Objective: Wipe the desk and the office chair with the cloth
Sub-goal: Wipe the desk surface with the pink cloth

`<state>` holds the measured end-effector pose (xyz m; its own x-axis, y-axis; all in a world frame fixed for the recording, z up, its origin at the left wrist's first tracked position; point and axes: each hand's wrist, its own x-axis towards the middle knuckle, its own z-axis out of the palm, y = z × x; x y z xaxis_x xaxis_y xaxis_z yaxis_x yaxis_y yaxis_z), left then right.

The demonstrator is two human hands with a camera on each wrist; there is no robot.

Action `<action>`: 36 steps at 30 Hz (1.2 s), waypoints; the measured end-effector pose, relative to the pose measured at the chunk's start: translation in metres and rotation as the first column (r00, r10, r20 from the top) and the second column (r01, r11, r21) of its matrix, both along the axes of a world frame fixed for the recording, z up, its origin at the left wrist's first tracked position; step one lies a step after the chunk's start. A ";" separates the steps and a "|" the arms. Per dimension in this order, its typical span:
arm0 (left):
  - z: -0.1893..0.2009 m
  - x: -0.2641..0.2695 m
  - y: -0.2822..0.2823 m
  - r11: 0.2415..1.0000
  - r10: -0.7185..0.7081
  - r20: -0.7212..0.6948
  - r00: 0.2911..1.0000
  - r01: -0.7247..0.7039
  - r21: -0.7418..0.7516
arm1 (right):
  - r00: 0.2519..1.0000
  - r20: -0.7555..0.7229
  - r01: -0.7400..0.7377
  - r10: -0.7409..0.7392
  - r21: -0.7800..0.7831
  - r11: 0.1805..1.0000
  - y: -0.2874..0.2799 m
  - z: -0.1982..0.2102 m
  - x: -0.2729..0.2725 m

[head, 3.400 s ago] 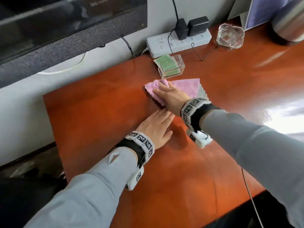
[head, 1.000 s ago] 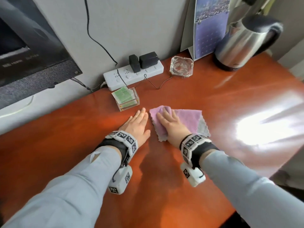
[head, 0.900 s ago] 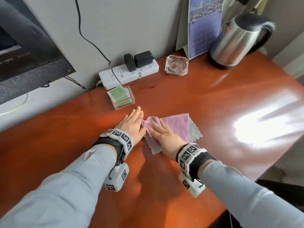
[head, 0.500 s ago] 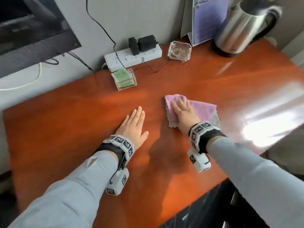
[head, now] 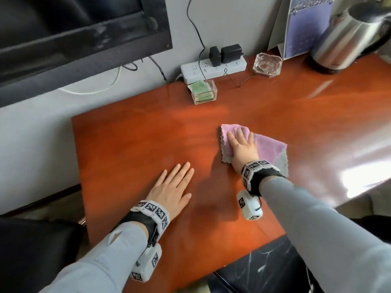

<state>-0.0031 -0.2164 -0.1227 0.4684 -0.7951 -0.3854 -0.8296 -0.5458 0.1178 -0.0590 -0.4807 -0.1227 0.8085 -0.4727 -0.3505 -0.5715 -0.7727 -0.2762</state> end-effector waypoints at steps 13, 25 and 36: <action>0.002 0.030 0.083 0.997 0.036 -0.029 0.999 -0.034 0.064 | 0.932 -0.042 0.356 -0.360 -0.070 0.932 0.026 -0.017 -0.007; -0.016 0.040 0.061 0.995 0.092 0.007 0.996 -0.091 -0.028 | 0.986 0.022 0.166 -0.165 -0.109 0.980 0.056 -0.021 0.130; -0.021 0.059 0.137 0.989 0.026 0.004 1.000 -0.025 -0.144 | 0.997 0.025 0.074 -0.073 -0.079 0.994 0.130 -0.015 0.138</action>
<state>0.0555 -0.0794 -0.1440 0.4909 -0.8299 -0.2651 -0.8168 -0.5443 0.1913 0.0788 -0.3508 -0.1373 0.7775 -0.5569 -0.2922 -0.6222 -0.7488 -0.2284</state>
